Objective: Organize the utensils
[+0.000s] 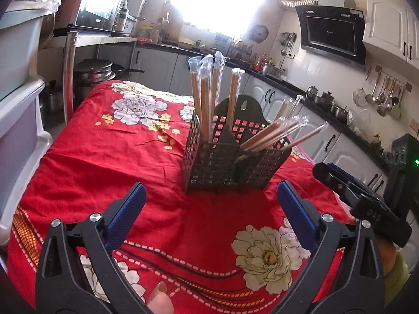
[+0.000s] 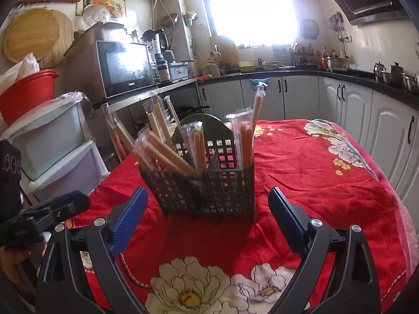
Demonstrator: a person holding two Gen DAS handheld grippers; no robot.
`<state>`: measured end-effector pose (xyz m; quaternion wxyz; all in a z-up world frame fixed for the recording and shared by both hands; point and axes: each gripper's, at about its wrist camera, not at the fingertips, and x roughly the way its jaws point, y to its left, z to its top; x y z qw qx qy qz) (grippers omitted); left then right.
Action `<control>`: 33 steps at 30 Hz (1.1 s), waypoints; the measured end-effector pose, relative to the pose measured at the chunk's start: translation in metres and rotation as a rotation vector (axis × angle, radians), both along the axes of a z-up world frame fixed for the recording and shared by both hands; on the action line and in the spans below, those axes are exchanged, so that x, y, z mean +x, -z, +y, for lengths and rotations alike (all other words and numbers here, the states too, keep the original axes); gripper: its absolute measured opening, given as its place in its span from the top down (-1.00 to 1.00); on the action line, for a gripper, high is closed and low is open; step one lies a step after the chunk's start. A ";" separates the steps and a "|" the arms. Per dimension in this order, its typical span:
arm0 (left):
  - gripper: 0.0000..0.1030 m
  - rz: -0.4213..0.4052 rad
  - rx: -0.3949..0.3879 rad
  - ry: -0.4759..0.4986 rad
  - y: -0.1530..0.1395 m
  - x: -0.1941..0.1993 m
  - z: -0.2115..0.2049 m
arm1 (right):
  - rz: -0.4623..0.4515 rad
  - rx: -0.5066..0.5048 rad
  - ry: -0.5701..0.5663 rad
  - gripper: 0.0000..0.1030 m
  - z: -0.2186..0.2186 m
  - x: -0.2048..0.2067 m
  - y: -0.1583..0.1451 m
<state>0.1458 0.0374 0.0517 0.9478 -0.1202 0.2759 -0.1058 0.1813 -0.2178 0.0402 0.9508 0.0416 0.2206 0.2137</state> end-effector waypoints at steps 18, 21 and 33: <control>-0.79 -0.143 0.103 -0.046 0.015 -0.032 -0.024 | -0.132 -0.040 0.029 -0.87 -0.004 -0.057 0.028; -0.79 -0.166 0.104 -0.049 0.018 -0.035 -0.026 | -0.150 -0.036 0.043 -0.87 -0.006 -0.061 0.032; -0.80 -0.192 0.120 -0.077 0.033 -0.039 -0.032 | -0.193 -0.028 0.112 -0.87 -0.011 -0.068 0.041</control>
